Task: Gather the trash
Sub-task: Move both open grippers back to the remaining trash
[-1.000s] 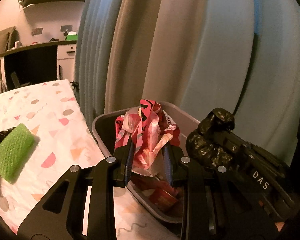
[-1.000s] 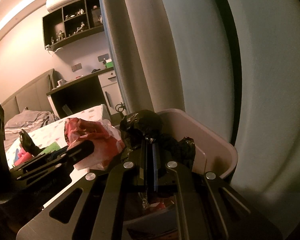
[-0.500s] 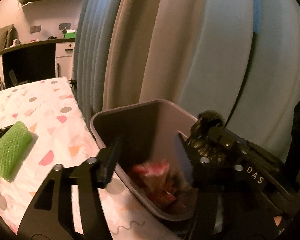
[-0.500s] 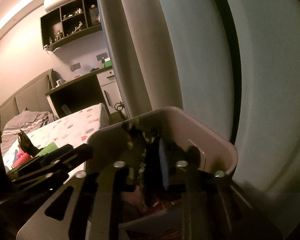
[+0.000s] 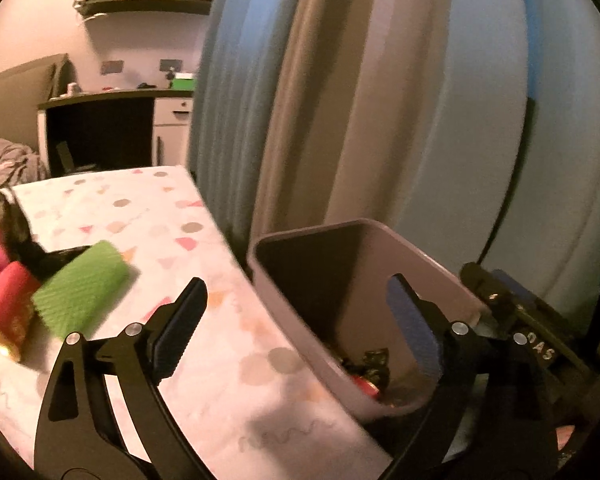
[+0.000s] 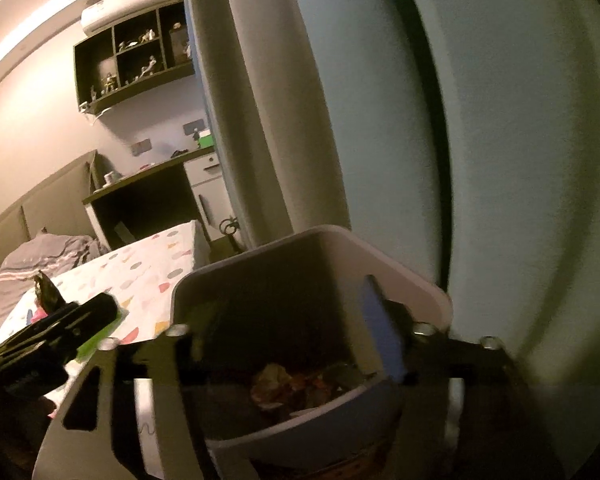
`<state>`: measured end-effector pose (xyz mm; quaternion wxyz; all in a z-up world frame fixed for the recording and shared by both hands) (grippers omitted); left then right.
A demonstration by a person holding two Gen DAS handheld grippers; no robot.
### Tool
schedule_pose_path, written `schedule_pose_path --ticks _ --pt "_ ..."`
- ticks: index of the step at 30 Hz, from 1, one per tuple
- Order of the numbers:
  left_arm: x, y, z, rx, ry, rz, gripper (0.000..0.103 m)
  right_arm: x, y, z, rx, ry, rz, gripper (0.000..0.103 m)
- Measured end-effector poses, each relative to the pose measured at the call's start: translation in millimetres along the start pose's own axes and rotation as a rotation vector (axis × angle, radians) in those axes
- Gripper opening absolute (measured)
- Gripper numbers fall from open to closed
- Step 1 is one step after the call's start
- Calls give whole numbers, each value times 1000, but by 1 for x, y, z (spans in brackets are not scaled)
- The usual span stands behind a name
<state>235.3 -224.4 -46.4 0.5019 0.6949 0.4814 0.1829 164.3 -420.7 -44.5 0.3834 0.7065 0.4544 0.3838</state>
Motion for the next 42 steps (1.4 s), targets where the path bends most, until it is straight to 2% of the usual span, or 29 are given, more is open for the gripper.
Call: schedule_pose_path --ticks 3,6,14,24,35,42 --pt "7 -4 -14 -17 53 1 90 2 -3 -11 -31 -41 -15 79" --pt "15 -8 -30 -26 98 -5 90 6 -4 -19 -43 -48 -19 82" --pt "49 -15 -79 -73 217 -32 90 28 -11 -41 -53 -14 -32 82" --pt "84 -30 -134 -116 280 -79 90 74 -20 -66 -61 60 -59 82" --pt "147 -46 -202 -175 437 -125 90 165 -45 -77 -21 215 -176 82" --pt "195 -54 -241 -211 536 -207 90 236 -71 -70 31 314 -302 81"
Point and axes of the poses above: each gripper's, at about its wrist camera, not at the fingertips, and z roughly the way its jaws point, x to its left, y to its top, the point moved 1 cm from there along z, roughly the way its jaws point, and after that the axes turned 5 degrees about -y, right-handed, at the moved point
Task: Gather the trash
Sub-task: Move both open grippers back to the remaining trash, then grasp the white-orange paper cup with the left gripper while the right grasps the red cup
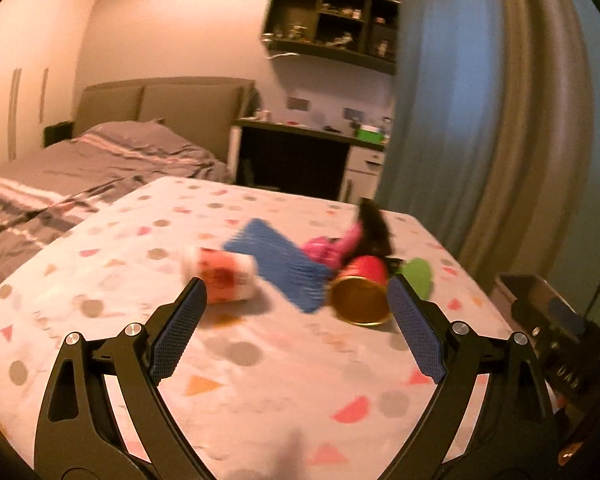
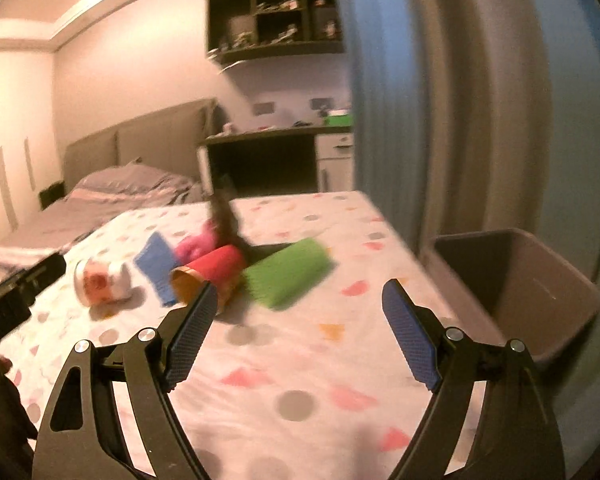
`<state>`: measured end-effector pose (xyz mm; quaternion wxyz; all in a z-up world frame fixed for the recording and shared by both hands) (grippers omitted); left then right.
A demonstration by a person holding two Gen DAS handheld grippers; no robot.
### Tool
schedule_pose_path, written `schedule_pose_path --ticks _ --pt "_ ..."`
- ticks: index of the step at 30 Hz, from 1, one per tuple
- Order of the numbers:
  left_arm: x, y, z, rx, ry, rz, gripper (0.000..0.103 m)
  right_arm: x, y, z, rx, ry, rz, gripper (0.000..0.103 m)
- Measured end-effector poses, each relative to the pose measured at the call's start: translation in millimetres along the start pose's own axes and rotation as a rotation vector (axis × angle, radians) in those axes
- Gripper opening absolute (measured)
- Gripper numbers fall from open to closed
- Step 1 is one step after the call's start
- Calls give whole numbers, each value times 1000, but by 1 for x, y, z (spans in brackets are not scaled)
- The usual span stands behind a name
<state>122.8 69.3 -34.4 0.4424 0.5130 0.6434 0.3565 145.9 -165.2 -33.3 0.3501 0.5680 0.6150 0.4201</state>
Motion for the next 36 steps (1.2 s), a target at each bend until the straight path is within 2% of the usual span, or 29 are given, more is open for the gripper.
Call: schedule_pose_path --ticks 6,17,23,27,30,32,34,36 --pt "41 4 -2 -4 67 -38 90 39 1 25 36 47 -65 77" --pt "84 12 16 20 92 -48 90 90 -1 85 154 16 -204 63" --pt "94 17 29 34 74 -37 90 98 -3 111 201 -30 -241 55" --pt "97 17 44 69 37 -29 90 101 -5 125 248 -30 -254 41" --pt "103 17 61 117 -3 -47 85 101 -4 129 250 -51 -261 39" --pt "109 16 71 151 -32 -70 80 100 -4 132 262 -49 -258 32" --pt "114 15 81 181 -52 -89 70 100 -5 135 275 -42 -257 23" --pt "117 12 89 211 -73 -97 63 99 -5 136 280 -35 -256 20"
Point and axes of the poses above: each gripper's, at about its wrist camera, not at the fingertips, and z roughly the way its jaws point, x to its left, y to its top, the point moved 1 cm from there along z, roughly the way its jaws point, and after that the axes turned 5 degrees about -y, right-handed, at the moved point
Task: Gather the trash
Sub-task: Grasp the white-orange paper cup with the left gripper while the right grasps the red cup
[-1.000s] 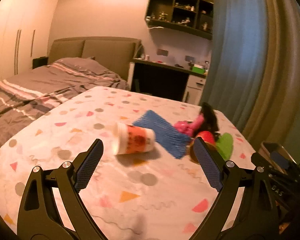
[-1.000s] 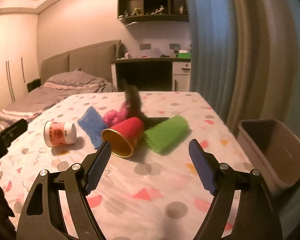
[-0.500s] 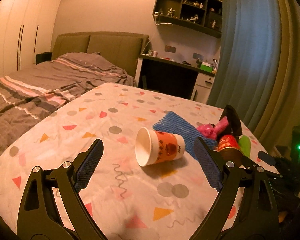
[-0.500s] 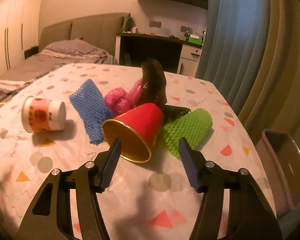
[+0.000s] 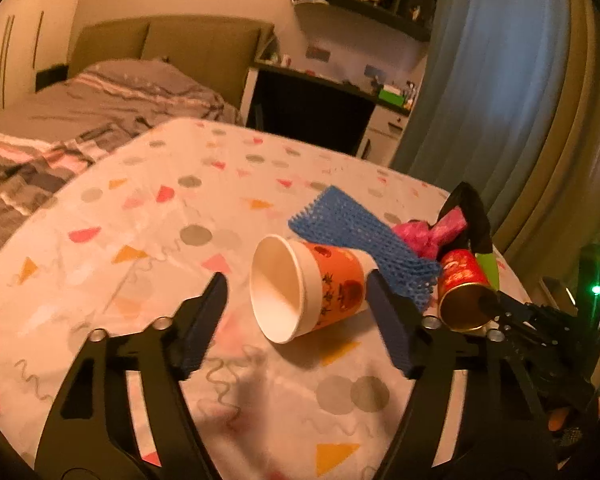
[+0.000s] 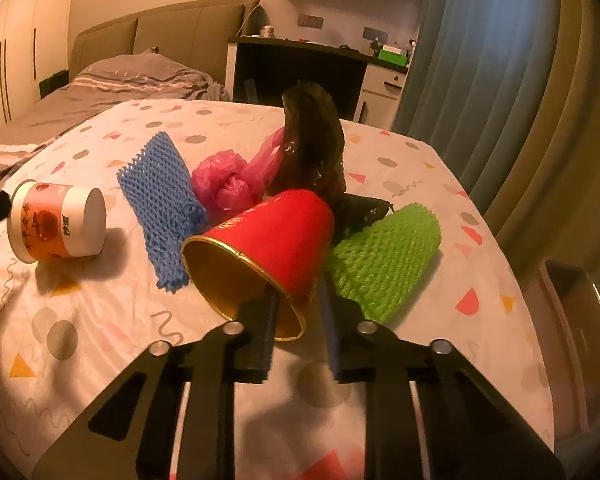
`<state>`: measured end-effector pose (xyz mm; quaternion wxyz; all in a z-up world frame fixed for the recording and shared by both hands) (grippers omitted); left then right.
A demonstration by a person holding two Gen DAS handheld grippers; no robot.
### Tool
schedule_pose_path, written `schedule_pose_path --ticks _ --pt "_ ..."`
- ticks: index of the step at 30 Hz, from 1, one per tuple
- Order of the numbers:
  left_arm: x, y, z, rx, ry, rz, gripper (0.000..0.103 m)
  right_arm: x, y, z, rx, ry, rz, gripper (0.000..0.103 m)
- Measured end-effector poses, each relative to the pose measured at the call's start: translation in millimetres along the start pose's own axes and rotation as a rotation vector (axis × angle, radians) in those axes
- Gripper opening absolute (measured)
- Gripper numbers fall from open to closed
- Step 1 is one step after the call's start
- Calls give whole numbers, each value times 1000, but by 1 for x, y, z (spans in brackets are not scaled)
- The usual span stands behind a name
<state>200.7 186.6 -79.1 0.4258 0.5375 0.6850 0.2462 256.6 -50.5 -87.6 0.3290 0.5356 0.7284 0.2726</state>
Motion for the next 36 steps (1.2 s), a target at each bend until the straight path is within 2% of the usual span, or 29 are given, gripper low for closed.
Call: schedule_pose_path --ticks 2,4,5,7,15,28,36 --pt "1 -1 7 30 -26 -5 54 -1 0 0 0 7 0 16" --pt "-2 -2 12 54 -56 2 39 -1 -1 -1 -4 13 -1 14" --pt "-4 -3 14 64 -68 10 37 -1 -1 -2 -5 16 -3 13" --pt "-9 -5 16 79 -79 31 23 -1 -2 -3 -6 22 -4 8" --pt "-25 -9 9 79 -94 88 2 -12 -7 -19 -34 52 33 4" --pt "-69 -21 -59 -78 -86 106 2 -47 -31 -86 -136 103 118 4" --pt "-95 -39 -78 -92 -109 105 2 -74 -62 -126 -169 101 165 4"
Point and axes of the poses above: each gripper's, at about its wrist camera, not at the fingertips, and z roughly the way its jaws point, x to its left, y to its top, the point moved 1 cm from there along z, roughly the way its jaws point, and after that the axes turned 5 degrees about -y, right-handed, at the moved point
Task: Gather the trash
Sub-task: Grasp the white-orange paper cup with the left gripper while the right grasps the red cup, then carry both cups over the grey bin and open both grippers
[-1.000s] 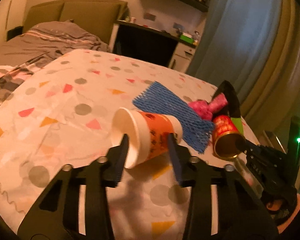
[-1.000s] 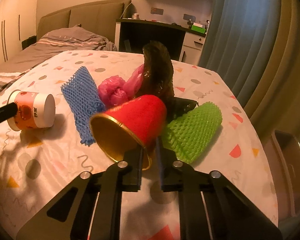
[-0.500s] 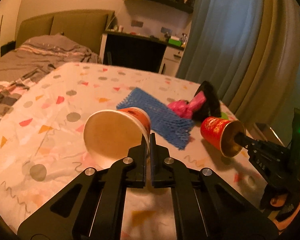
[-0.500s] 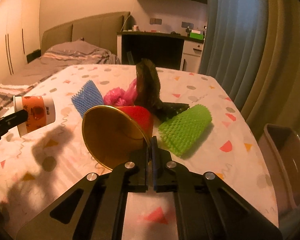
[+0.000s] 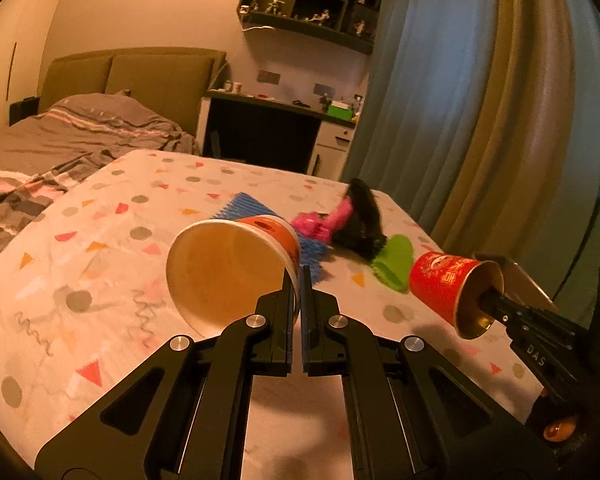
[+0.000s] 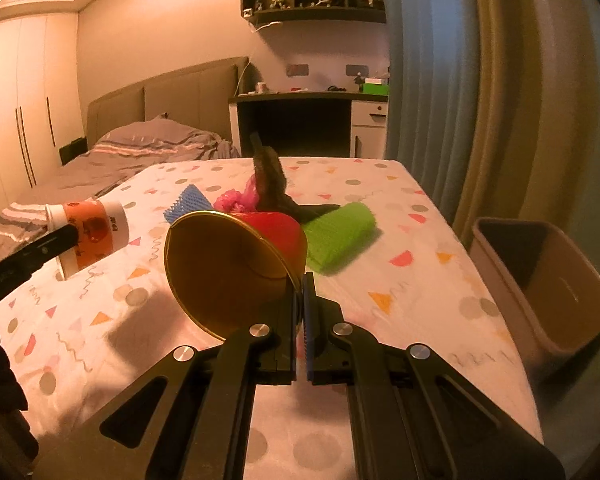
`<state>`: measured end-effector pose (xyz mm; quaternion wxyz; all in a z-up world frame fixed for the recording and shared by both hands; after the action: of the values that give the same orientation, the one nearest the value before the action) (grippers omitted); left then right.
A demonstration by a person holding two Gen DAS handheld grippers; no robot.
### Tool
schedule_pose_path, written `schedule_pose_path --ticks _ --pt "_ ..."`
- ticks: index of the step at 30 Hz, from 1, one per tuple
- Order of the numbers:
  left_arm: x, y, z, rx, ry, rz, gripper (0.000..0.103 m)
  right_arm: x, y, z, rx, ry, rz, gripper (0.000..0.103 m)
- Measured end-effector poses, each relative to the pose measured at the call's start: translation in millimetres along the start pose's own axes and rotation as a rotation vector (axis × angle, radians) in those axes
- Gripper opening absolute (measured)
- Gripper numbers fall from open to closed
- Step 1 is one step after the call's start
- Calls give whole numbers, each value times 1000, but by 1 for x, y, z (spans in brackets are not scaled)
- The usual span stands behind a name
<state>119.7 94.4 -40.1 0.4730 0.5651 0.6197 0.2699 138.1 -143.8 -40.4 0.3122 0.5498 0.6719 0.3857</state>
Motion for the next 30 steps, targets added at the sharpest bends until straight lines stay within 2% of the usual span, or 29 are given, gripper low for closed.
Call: schedule_pose_path --ticks 13,30 --pt "-57 -12 -6 10 -73 65 2 -44 -16 -36 -40 -33 78 4" --pt "-132 -15 24 48 -173 181 2 -106 -26 -51 -78 -92 176 4"
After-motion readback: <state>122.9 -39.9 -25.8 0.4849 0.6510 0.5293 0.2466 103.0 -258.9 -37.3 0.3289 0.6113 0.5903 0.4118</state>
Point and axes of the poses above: each gripper's, at about its wrist camera, not at the fingertips, and z roughly the way its jaws point, x to its left, y to its top, the point moved 1 cm from there along z, roughly the way its jaws point, and after that the axes turned 5 degrees about -y, right-handed, at the moved point
